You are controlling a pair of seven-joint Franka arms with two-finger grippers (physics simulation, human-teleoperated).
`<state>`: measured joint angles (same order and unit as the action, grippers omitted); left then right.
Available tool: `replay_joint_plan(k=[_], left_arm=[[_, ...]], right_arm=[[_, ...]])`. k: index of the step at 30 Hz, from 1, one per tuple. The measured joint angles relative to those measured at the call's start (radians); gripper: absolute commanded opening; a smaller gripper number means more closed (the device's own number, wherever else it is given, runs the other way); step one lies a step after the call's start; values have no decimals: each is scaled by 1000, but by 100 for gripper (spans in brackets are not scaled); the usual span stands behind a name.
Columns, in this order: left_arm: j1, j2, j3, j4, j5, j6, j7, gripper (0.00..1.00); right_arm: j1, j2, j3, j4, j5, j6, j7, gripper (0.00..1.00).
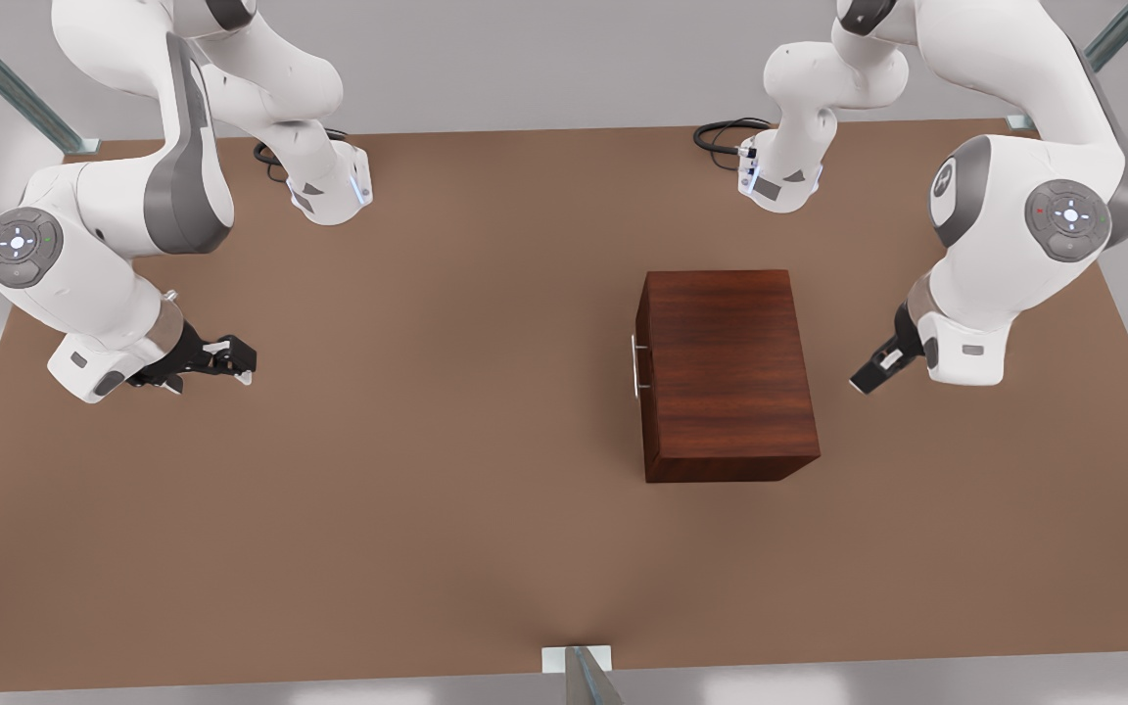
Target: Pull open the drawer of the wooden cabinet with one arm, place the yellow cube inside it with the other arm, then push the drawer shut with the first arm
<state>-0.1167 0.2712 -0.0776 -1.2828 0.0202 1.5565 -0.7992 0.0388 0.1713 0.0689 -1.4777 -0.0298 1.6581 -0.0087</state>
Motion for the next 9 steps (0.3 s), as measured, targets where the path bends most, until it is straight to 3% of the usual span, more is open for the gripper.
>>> replay_joint_plan(k=[9], left_arm=[[-1,5,-2,3,8,-7,294,100]], right_arm=[[1,0,0,0,0,-1,0,100]])
